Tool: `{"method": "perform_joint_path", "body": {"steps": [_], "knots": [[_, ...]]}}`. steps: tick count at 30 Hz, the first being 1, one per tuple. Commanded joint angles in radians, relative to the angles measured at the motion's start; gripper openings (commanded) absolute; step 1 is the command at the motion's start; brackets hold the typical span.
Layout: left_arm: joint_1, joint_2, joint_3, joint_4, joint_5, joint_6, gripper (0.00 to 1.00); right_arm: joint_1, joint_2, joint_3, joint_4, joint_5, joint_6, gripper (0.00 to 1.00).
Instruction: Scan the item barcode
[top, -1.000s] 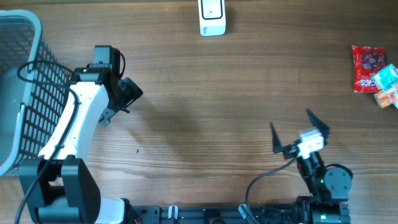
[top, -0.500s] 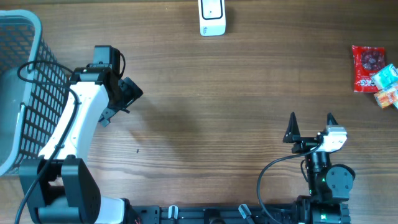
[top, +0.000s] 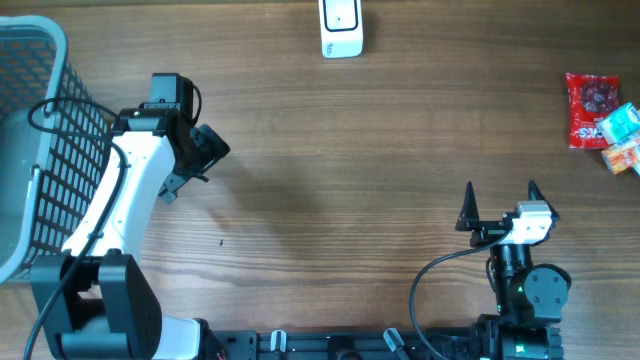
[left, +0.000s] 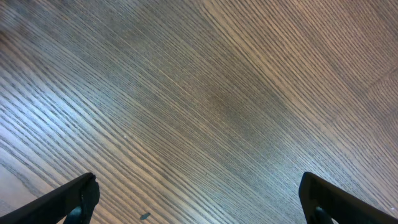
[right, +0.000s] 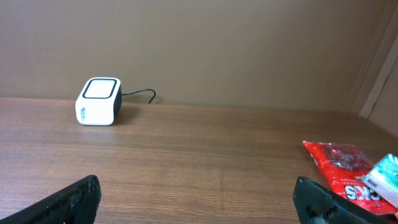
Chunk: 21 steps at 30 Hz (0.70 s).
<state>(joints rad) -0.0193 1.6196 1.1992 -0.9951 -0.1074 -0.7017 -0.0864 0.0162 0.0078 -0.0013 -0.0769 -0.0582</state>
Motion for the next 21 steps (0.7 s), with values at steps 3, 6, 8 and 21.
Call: {"method": "perform_joint_path", "body": {"steps": [3,6,8,21], "knots": [[0.005,0.006,-0.003,-0.001,-0.006,-0.013,1.0,-0.006,-0.013,-0.003,0.002,0.01,-0.018,1.0],[0.005,0.006,-0.003,-0.001,-0.006,-0.013,1.0,-0.005,-0.013,-0.003,0.001,0.003,0.017,1.0],[0.005,0.006,-0.003,-0.001,-0.006,-0.013,1.0,-0.006,-0.013,-0.003,0.0,0.011,0.042,1.0],[0.005,0.006,-0.003,-0.001,-0.006,-0.013,1.0,-0.006,-0.013,-0.003,0.002,0.017,0.032,1.0]]}}
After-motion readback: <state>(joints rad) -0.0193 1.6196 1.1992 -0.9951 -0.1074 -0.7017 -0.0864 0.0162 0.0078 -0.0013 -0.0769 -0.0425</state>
